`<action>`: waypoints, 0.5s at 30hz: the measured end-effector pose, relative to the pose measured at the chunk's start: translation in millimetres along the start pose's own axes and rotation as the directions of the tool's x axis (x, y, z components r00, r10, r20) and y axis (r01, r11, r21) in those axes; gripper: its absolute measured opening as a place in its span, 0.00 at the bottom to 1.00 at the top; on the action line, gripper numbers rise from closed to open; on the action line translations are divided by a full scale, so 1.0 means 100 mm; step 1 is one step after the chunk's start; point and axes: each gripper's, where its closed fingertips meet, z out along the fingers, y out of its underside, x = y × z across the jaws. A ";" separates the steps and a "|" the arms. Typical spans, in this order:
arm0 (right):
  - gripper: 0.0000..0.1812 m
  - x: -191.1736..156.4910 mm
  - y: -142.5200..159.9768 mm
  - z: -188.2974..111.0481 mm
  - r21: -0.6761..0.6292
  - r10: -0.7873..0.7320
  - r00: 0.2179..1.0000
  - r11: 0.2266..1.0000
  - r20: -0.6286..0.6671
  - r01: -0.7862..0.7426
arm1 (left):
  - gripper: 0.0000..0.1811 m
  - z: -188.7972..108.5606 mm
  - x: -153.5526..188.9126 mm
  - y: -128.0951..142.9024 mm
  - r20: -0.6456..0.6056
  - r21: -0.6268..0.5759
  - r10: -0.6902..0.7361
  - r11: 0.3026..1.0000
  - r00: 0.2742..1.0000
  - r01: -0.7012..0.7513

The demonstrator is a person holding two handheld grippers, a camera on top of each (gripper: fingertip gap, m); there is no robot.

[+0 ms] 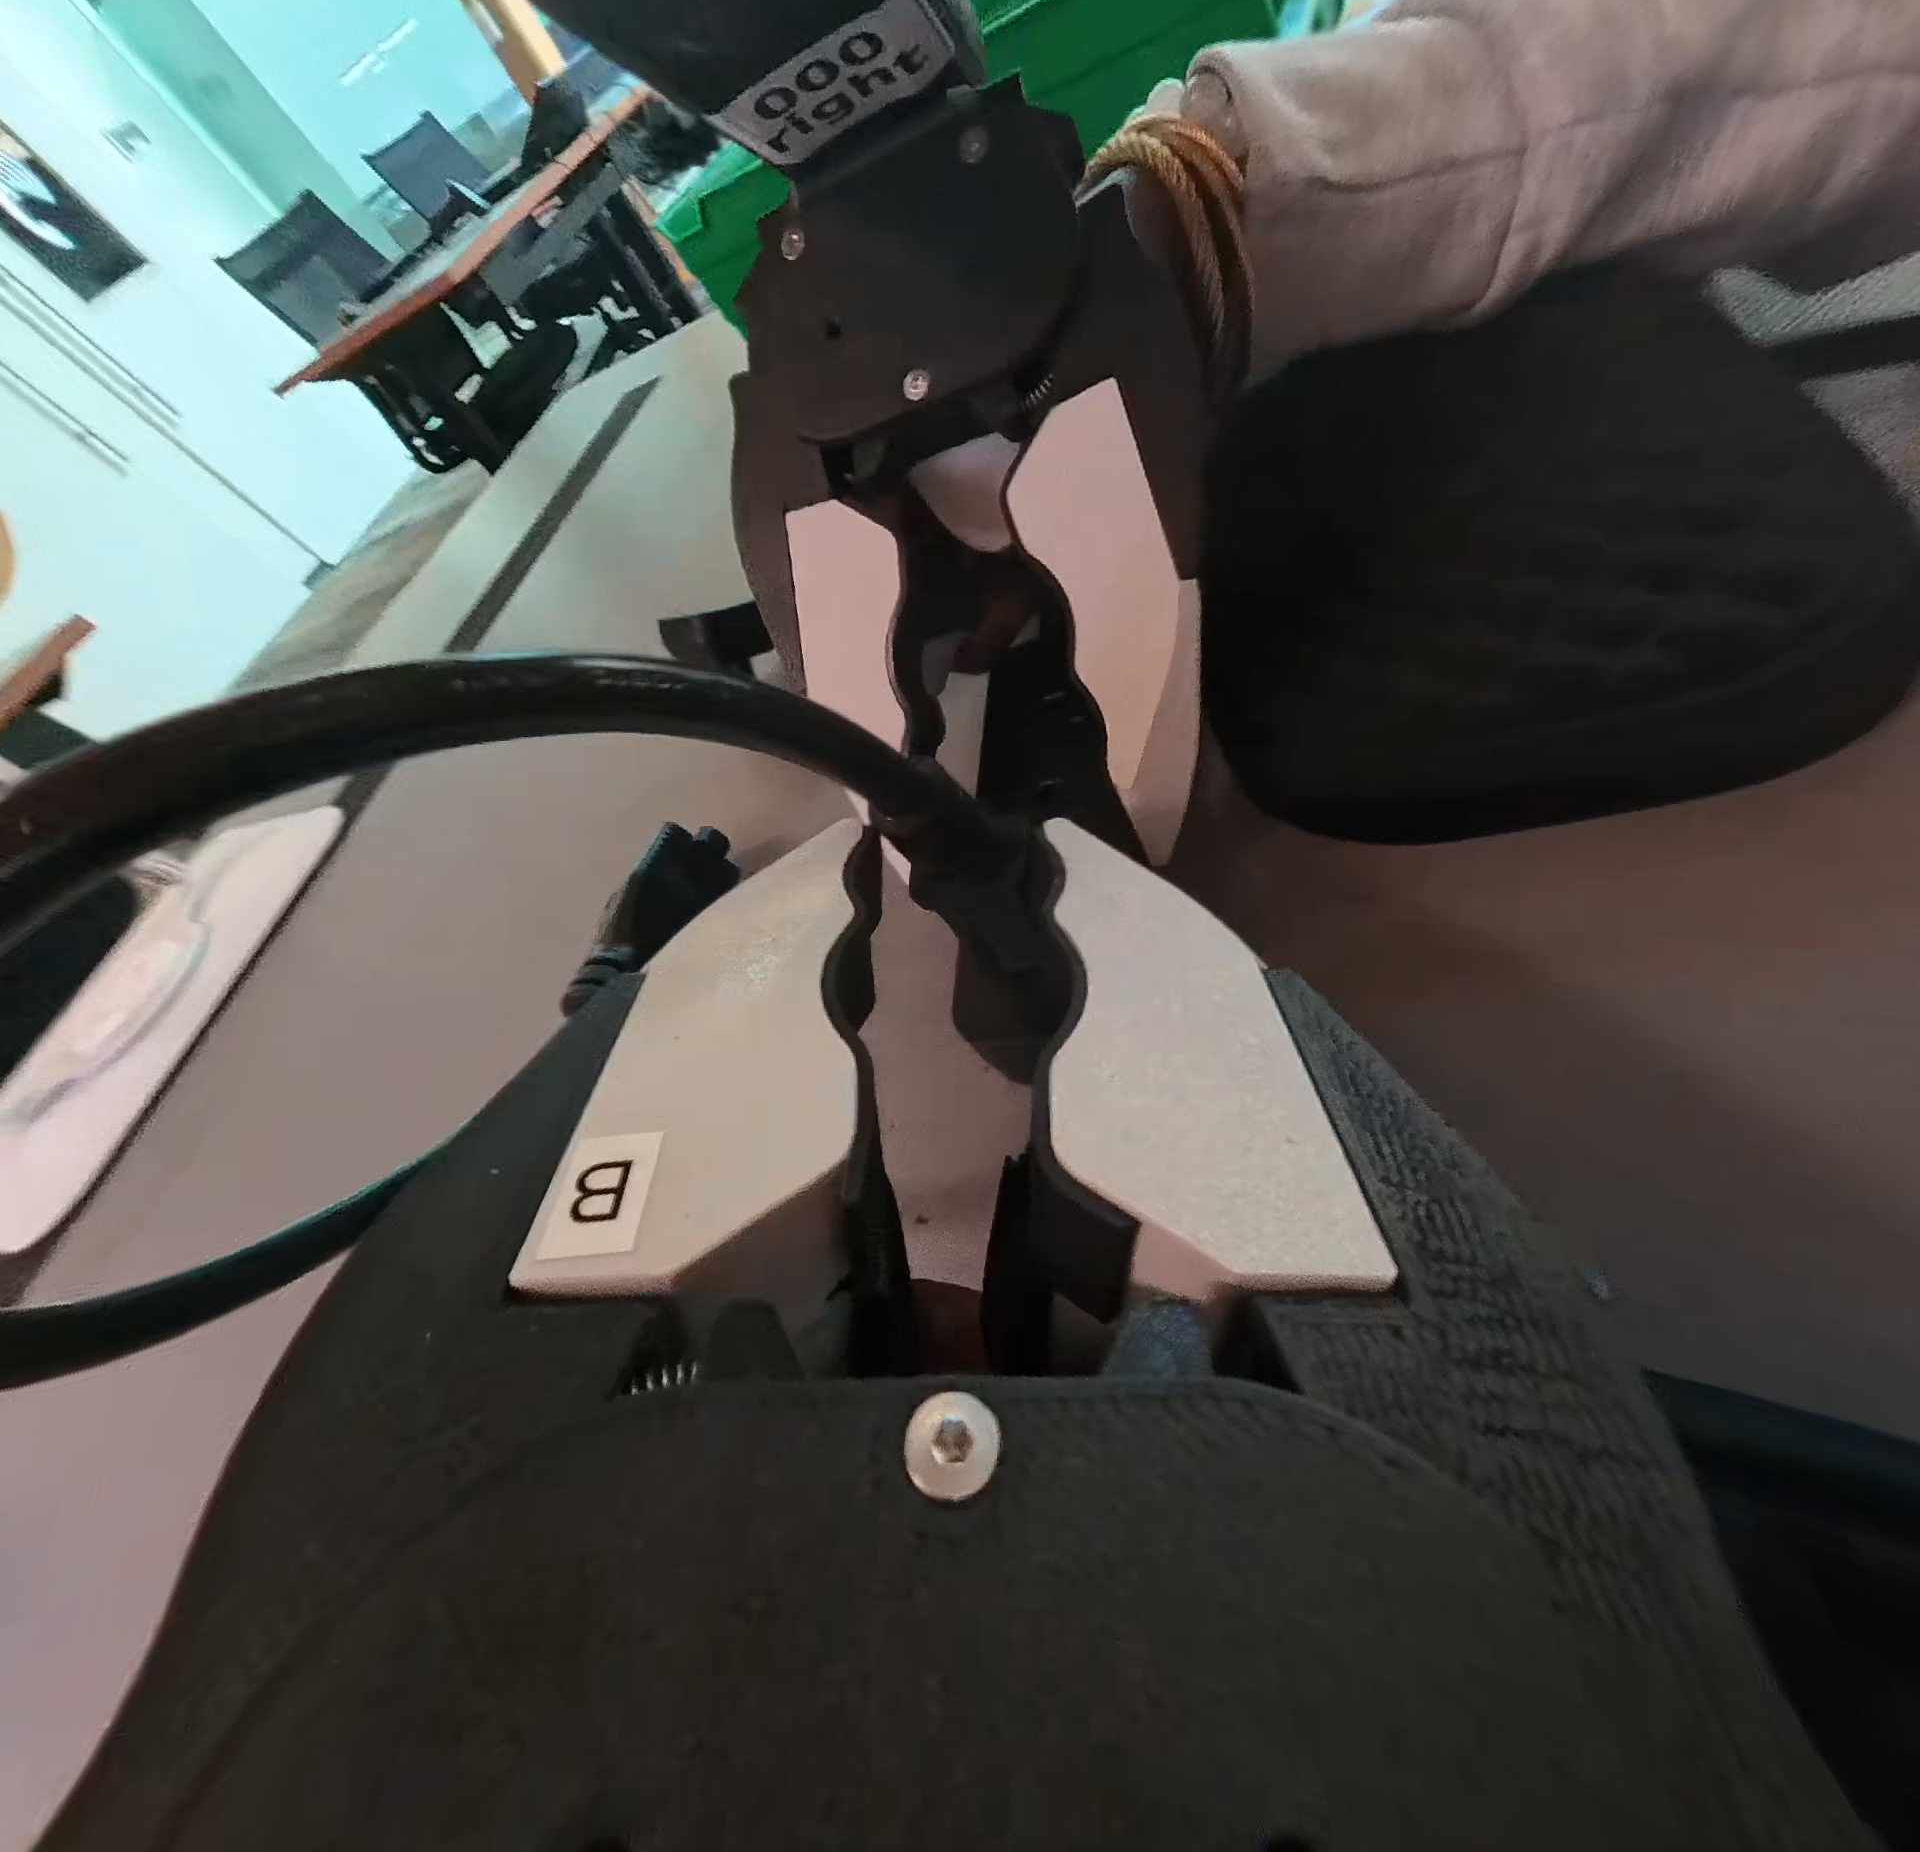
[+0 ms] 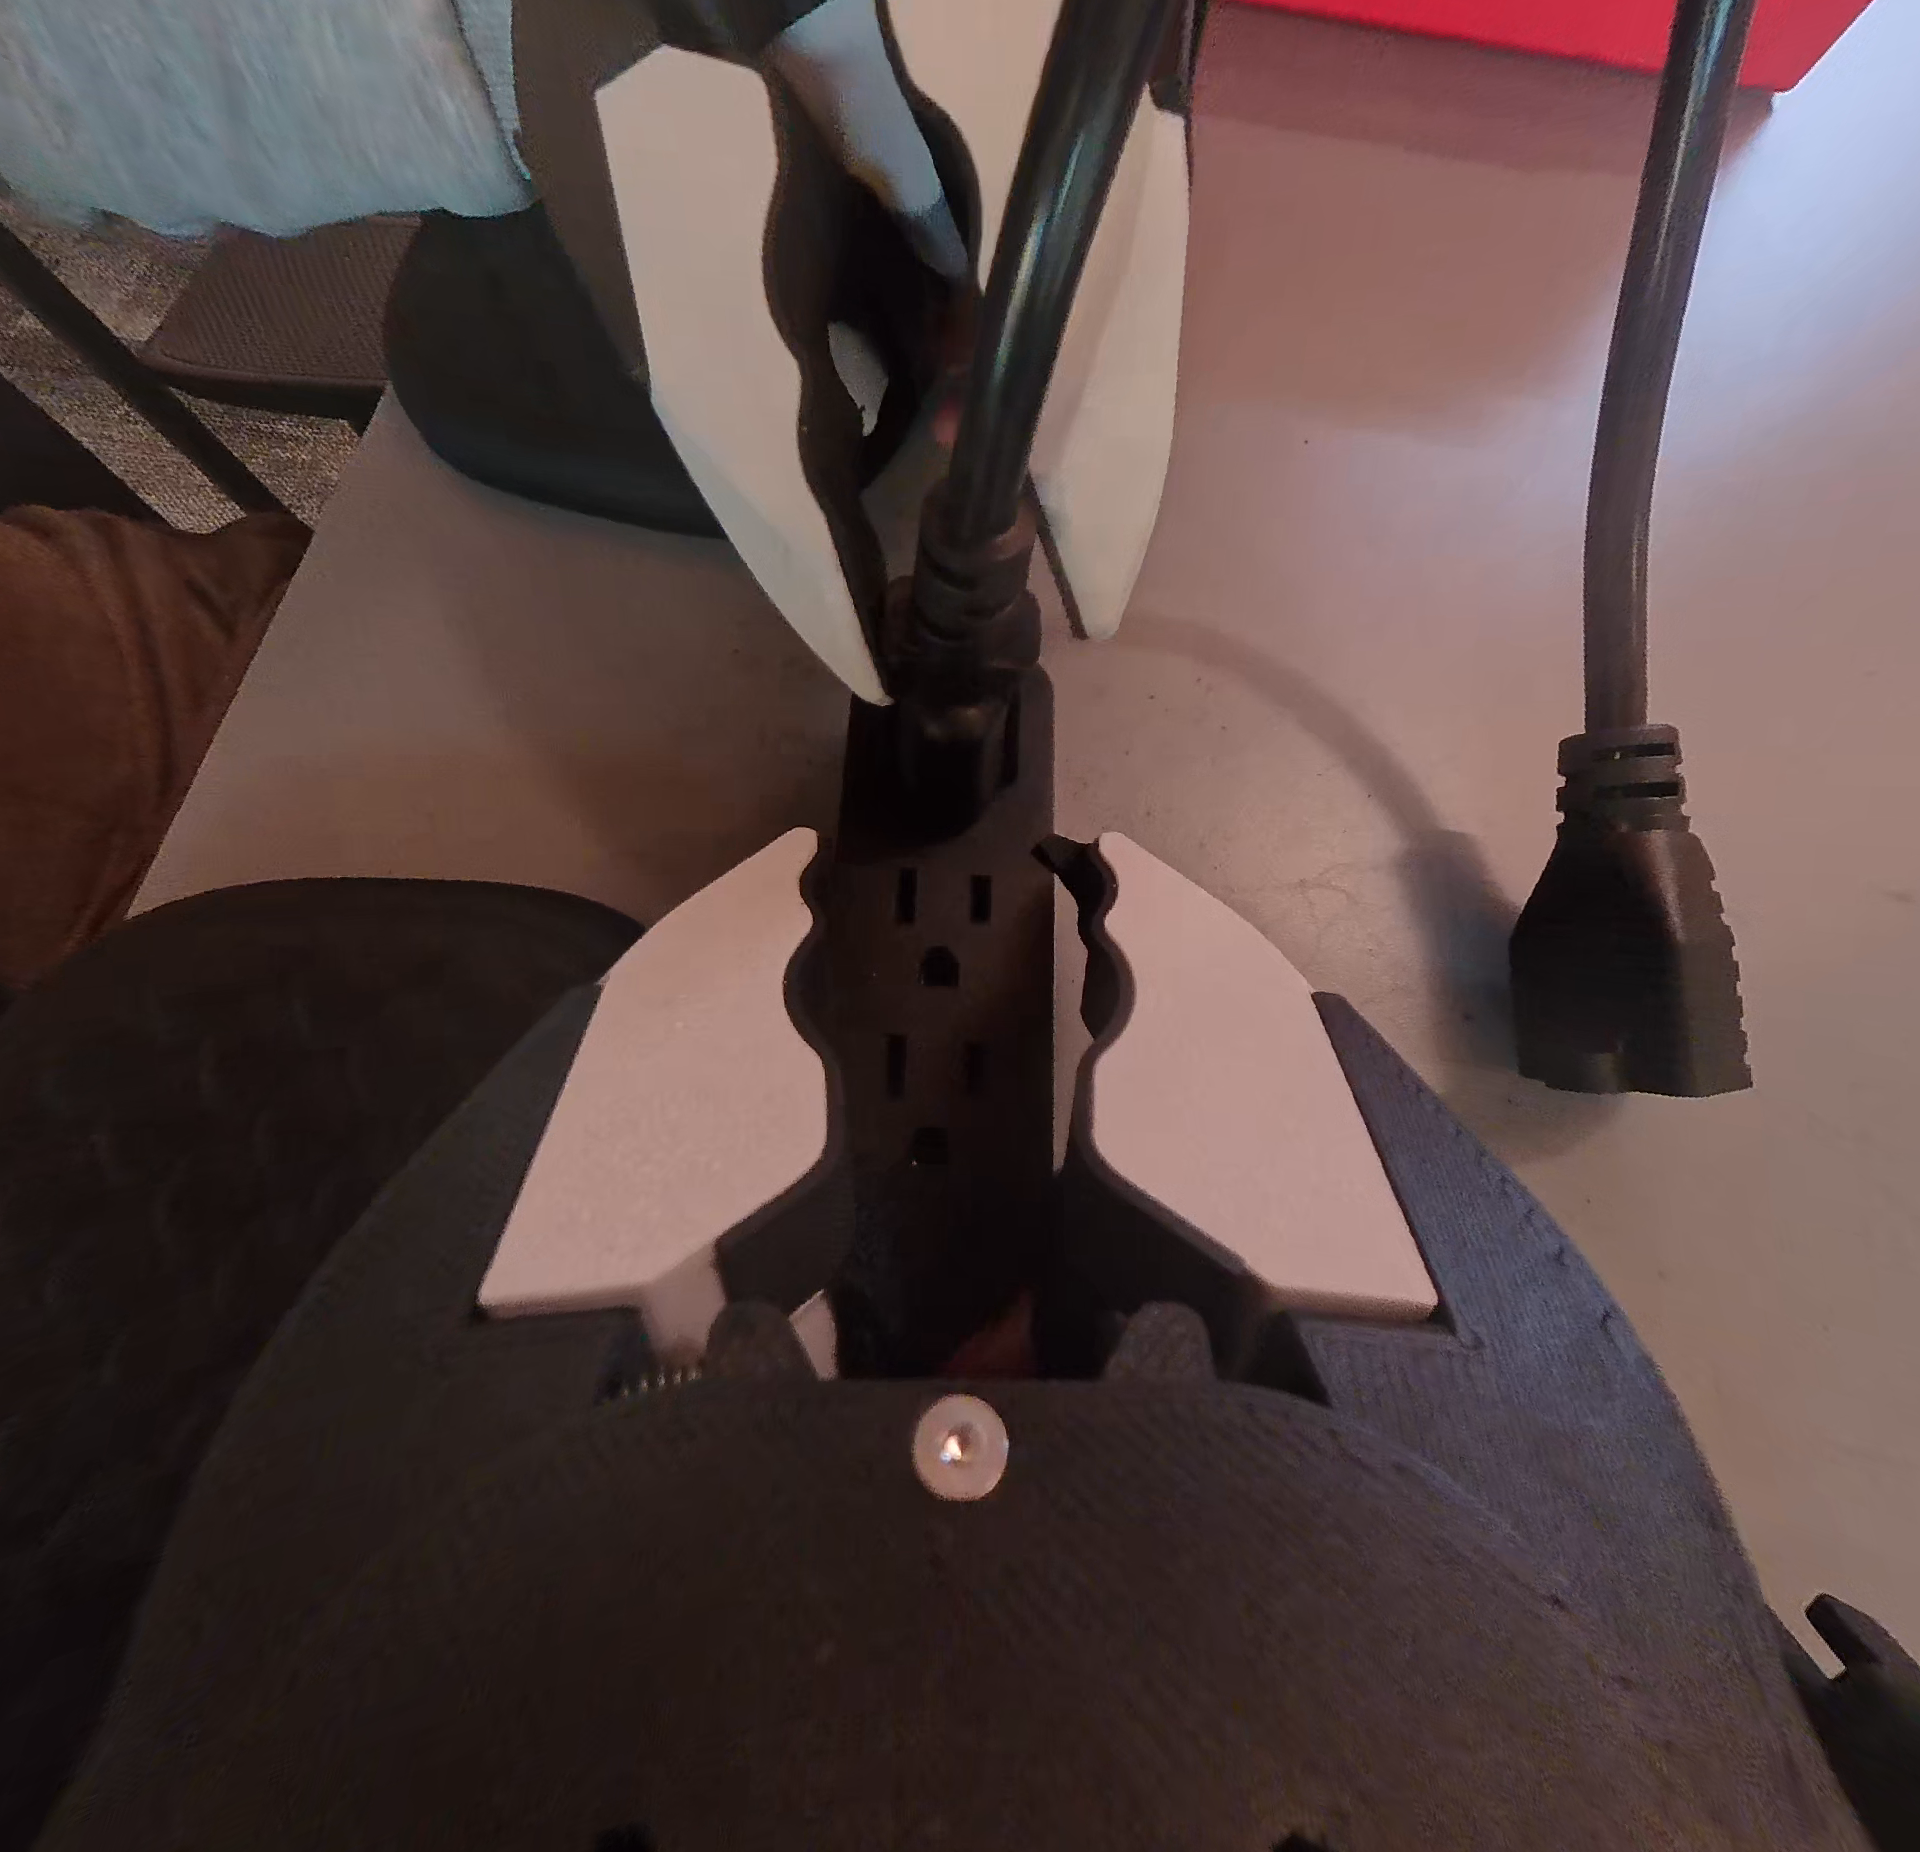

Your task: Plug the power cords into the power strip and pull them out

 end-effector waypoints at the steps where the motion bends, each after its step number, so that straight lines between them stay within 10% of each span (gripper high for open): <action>1: 0.25 0.00 0.00 0.00 0.001 -0.005 1.000 1.000 -0.001 0.005 | 0.15 -0.01 0.00 0.00 0.018 -0.006 0.018 1.000 1.000 -0.018; 15: 0.24 0.00 -0.01 0.00 0.007 -0.025 1.000 1.000 -0.007 0.025 | 0.15 -0.01 0.00 0.02 0.025 -0.027 -0.027 0.999 0.999 0.028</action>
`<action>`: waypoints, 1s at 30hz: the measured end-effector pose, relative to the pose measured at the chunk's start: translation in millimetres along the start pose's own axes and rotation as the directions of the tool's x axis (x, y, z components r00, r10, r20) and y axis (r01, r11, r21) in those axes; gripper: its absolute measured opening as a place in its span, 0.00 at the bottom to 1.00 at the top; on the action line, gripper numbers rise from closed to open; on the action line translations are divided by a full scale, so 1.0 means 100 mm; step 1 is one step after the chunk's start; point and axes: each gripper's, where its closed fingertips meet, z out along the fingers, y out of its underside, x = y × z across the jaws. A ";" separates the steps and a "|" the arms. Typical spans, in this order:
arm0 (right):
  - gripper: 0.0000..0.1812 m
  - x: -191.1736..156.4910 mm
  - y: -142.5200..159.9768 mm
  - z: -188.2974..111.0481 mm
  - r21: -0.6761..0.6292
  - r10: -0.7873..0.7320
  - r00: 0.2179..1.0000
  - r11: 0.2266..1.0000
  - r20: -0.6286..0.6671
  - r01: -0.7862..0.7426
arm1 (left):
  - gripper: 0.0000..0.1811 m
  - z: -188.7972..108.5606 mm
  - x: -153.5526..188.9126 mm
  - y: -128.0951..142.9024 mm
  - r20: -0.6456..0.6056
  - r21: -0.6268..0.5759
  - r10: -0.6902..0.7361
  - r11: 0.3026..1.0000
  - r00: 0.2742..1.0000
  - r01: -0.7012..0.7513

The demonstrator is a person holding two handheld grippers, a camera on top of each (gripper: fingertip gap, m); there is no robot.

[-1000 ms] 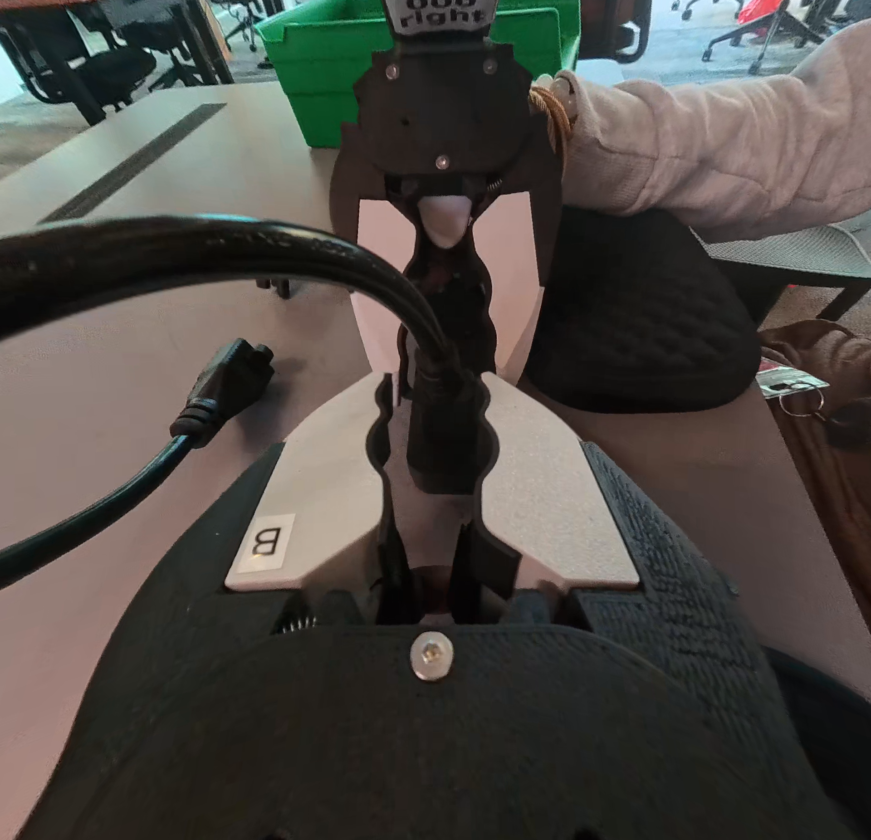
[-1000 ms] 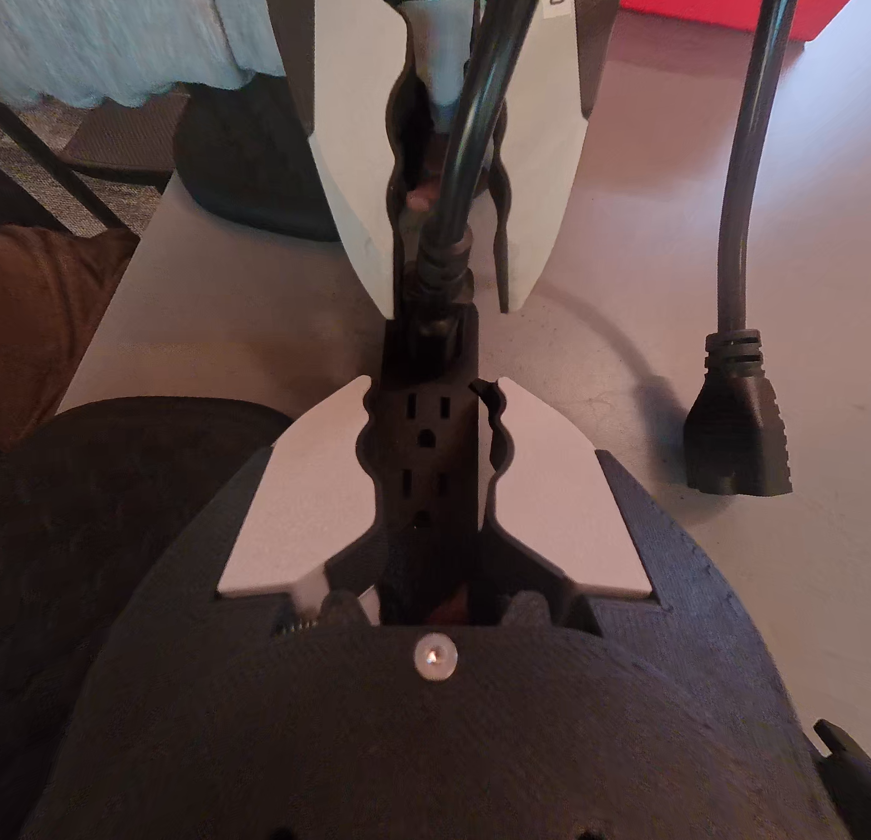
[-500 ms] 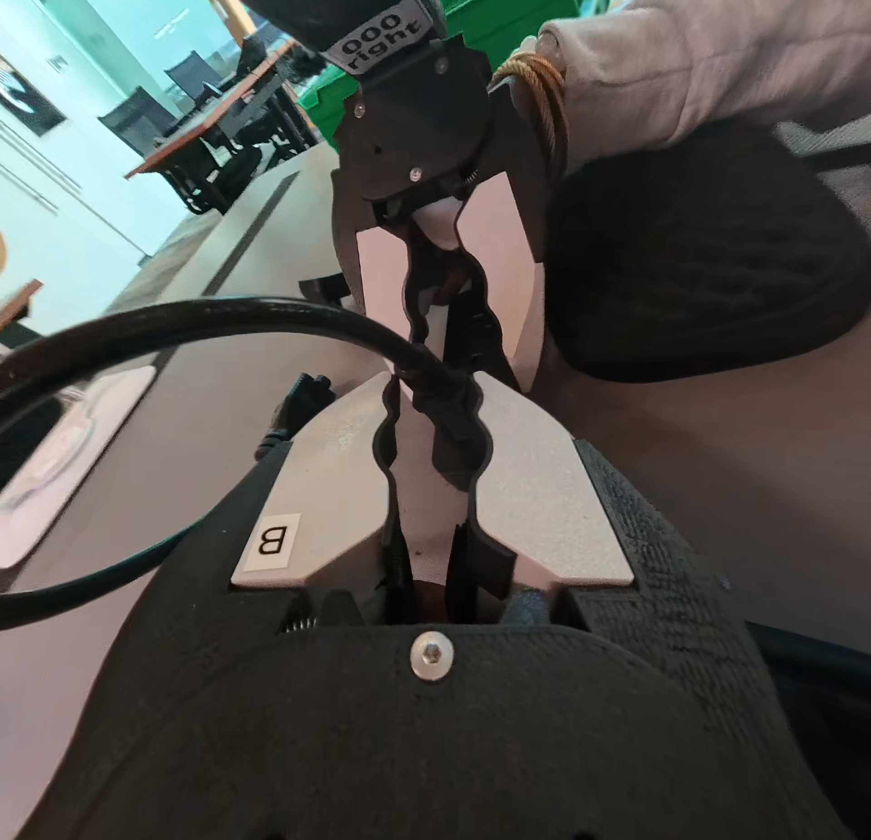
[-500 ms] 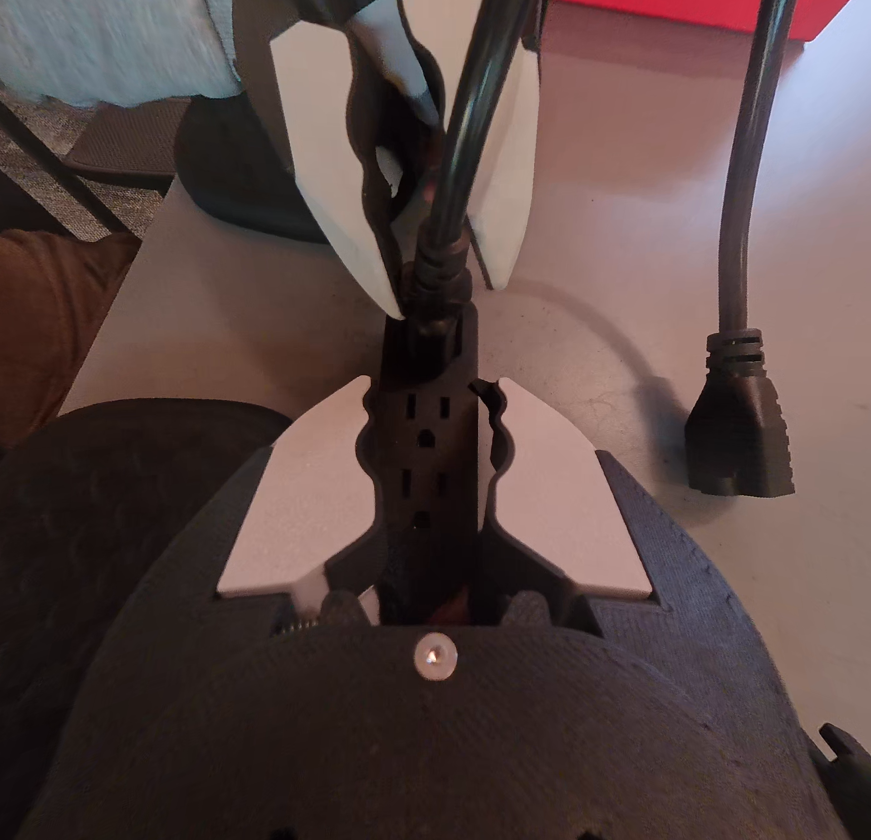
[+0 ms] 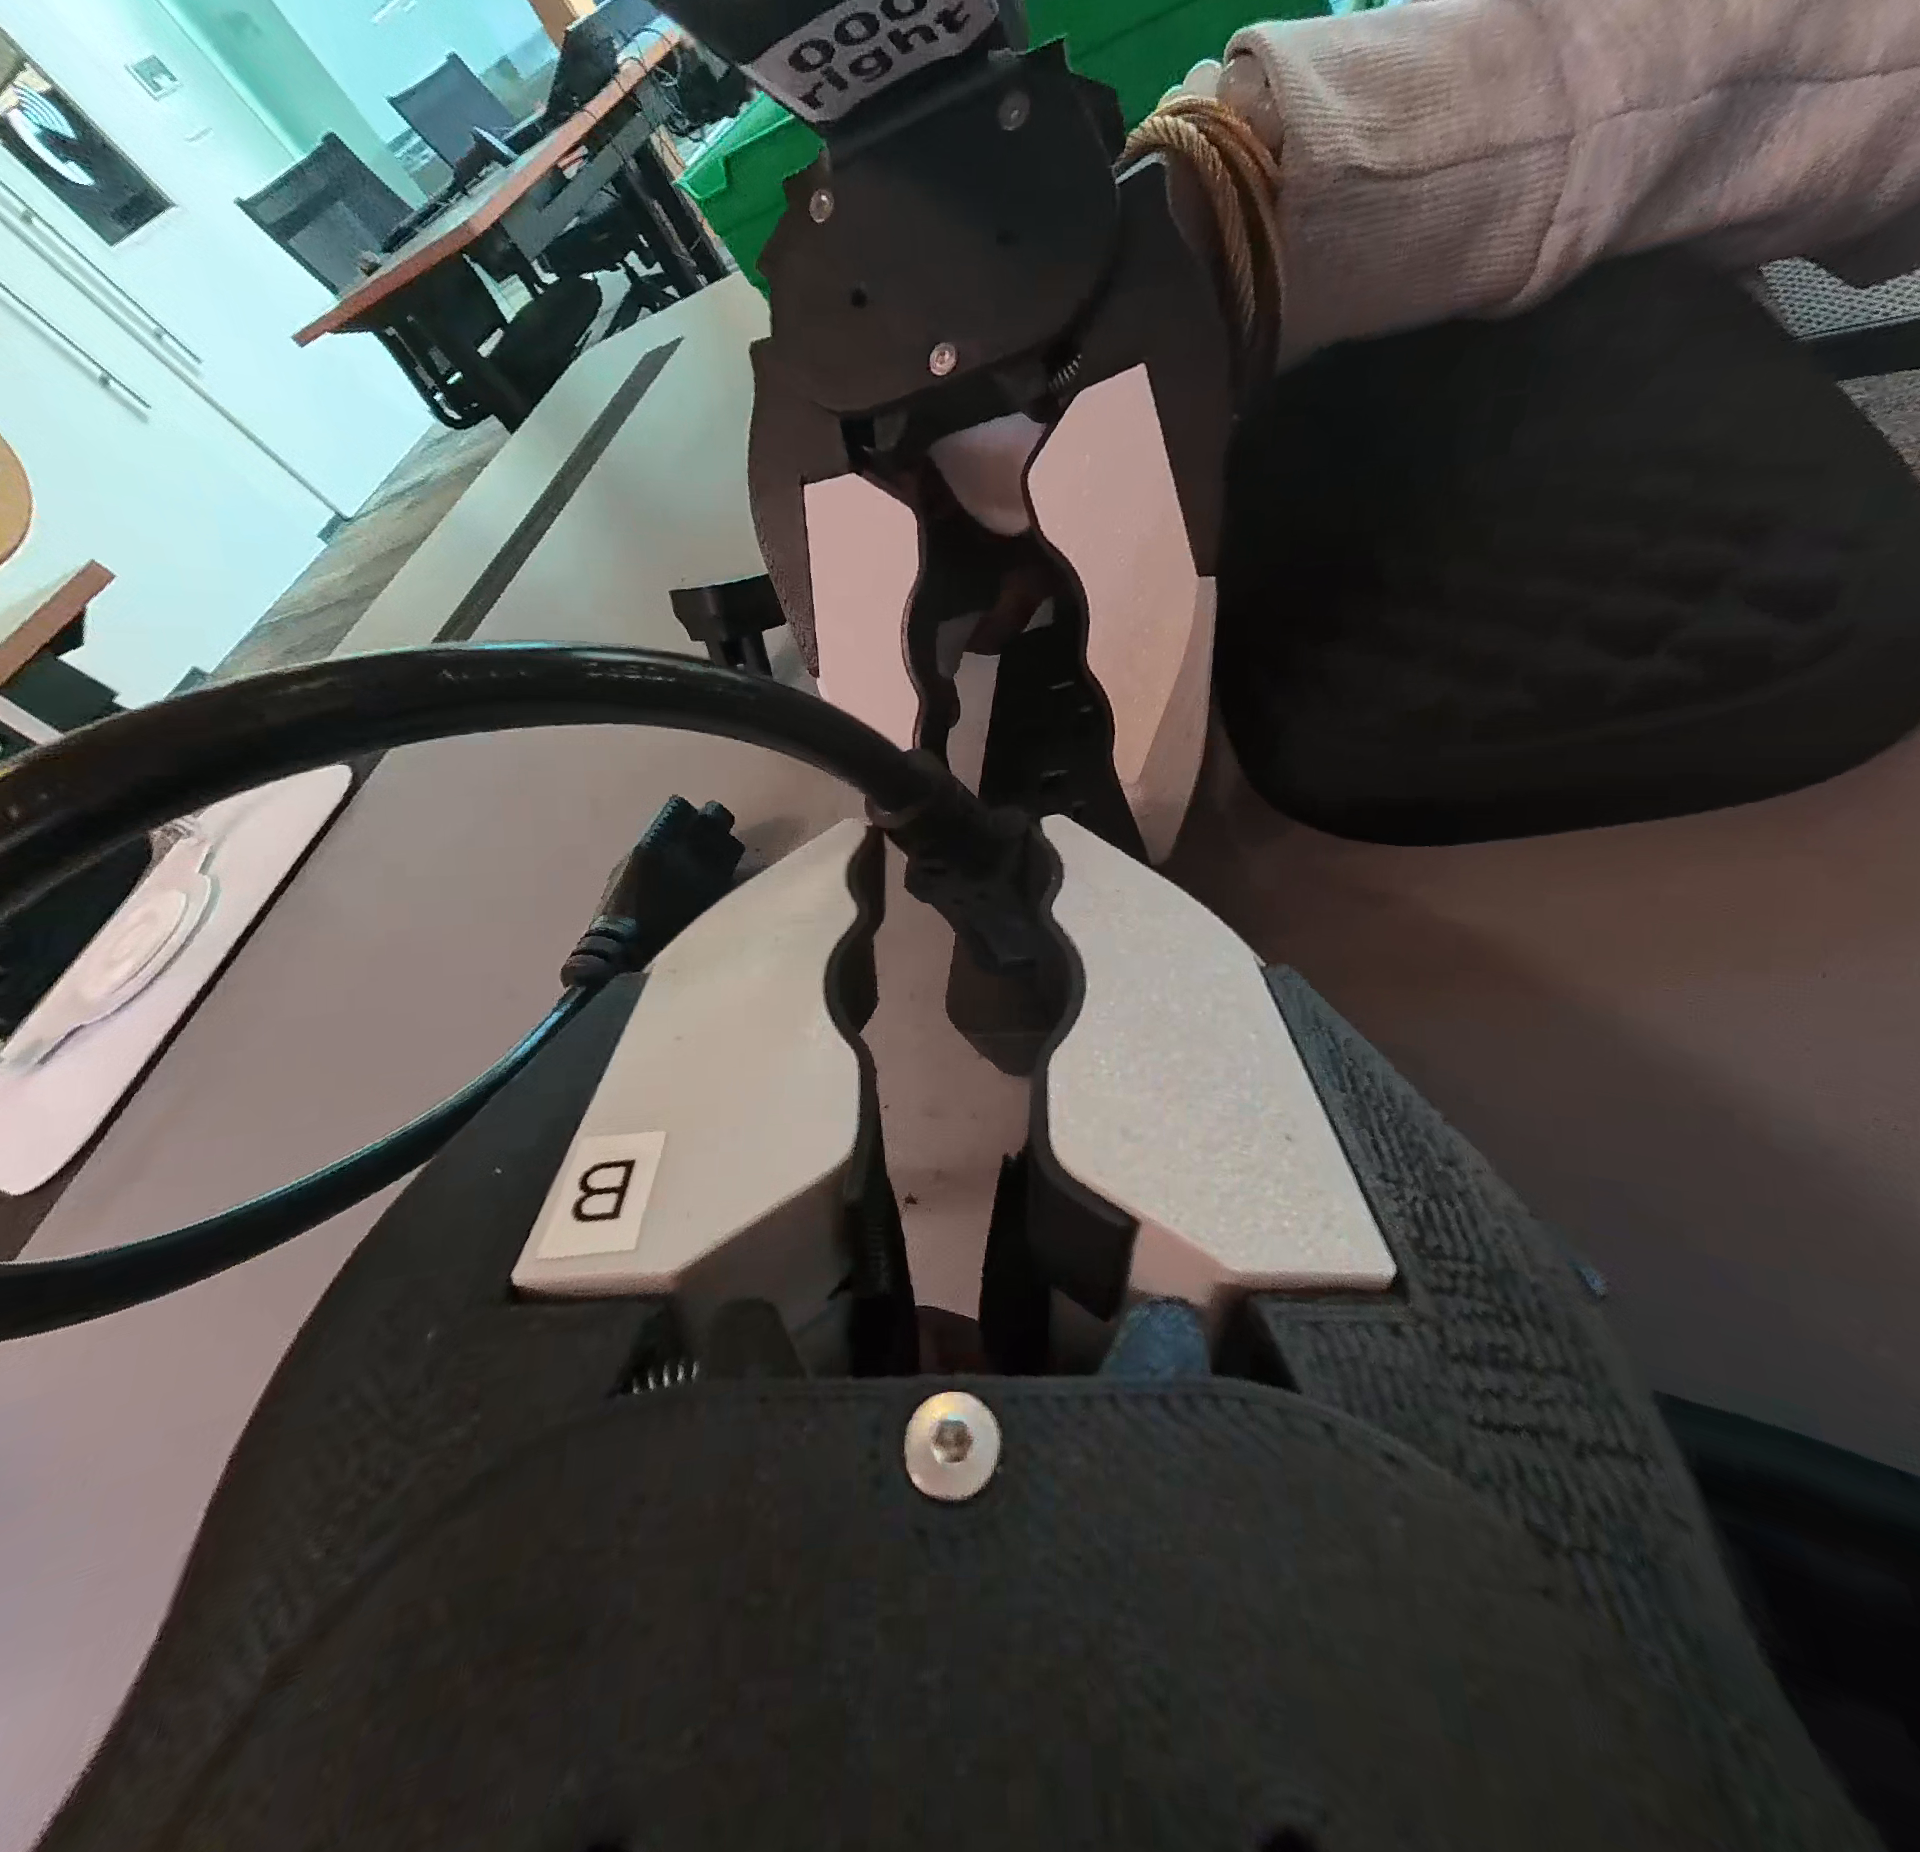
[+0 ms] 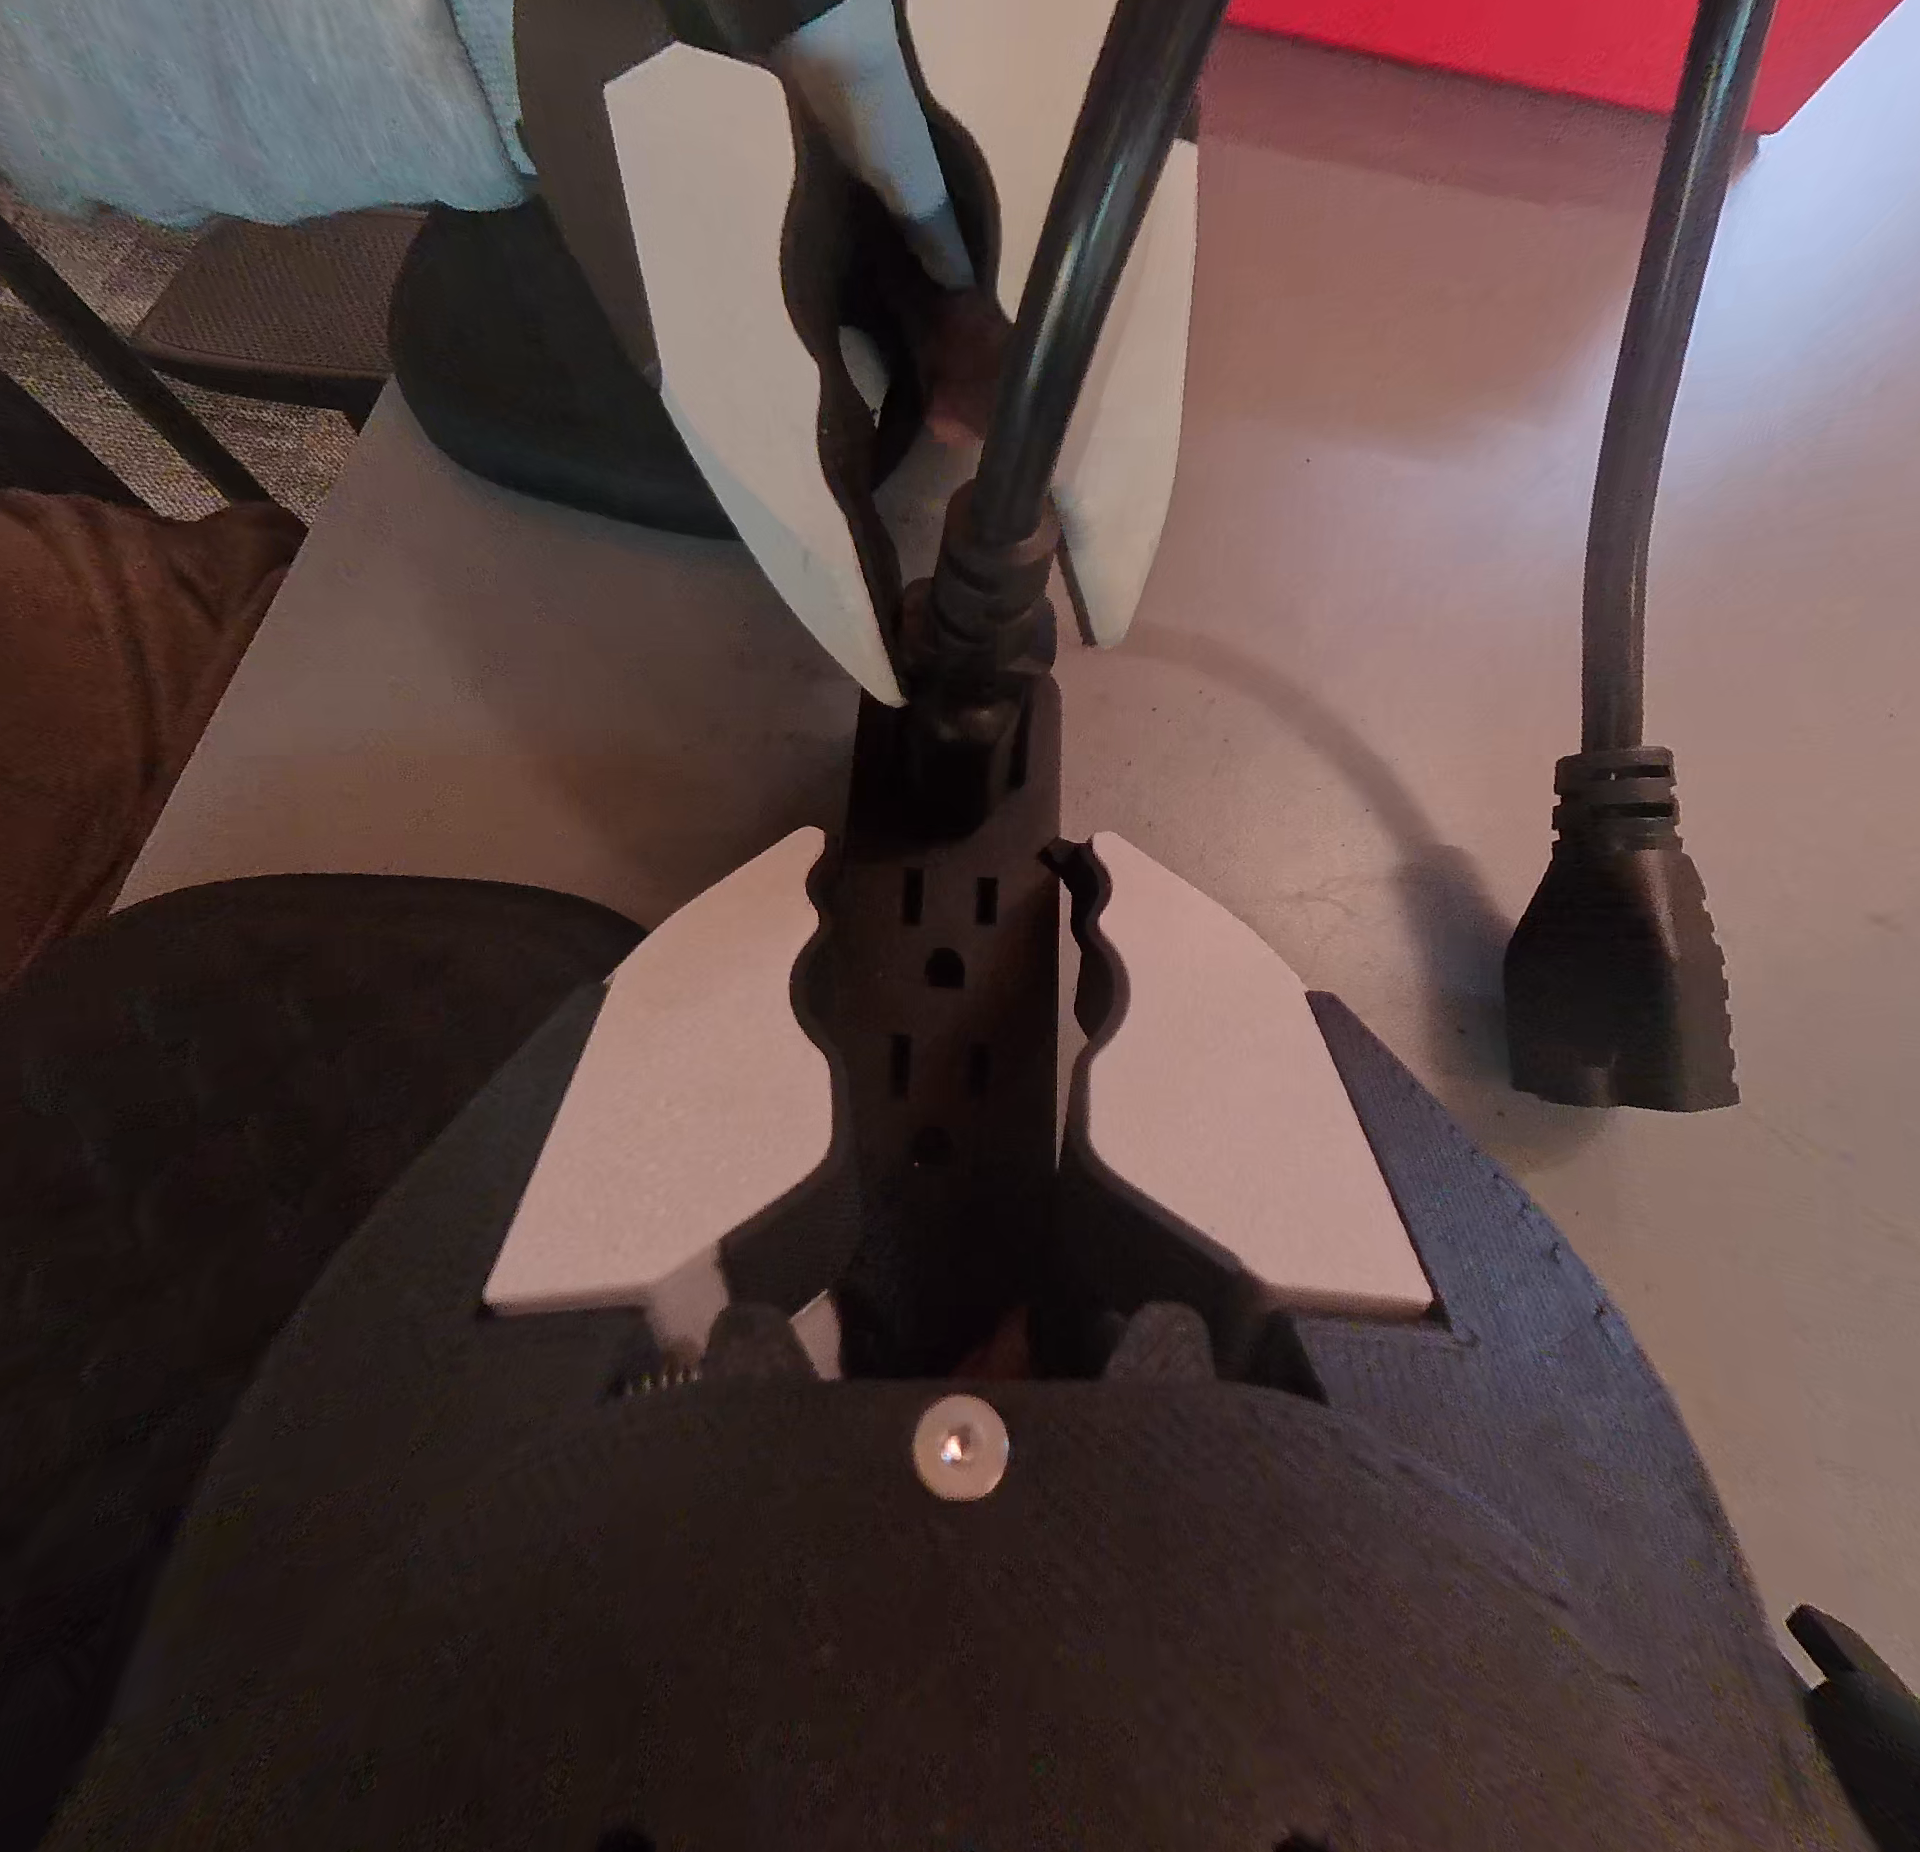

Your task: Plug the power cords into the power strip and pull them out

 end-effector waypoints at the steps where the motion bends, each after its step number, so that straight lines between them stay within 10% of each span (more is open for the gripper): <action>1: 0.24 0.00 0.00 0.00 0.000 -0.001 1.000 1.000 -0.001 0.001 | 0.14 0.00 0.00 0.00 -0.015 0.008 -0.009 1.000 1.000 0.009; 30: 0.22 0.05 0.00 -0.01 0.013 -0.045 0.998 0.999 -0.033 0.045 | 0.12 0.06 -0.04 0.01 -0.020 0.004 -0.132 0.991 0.991 0.132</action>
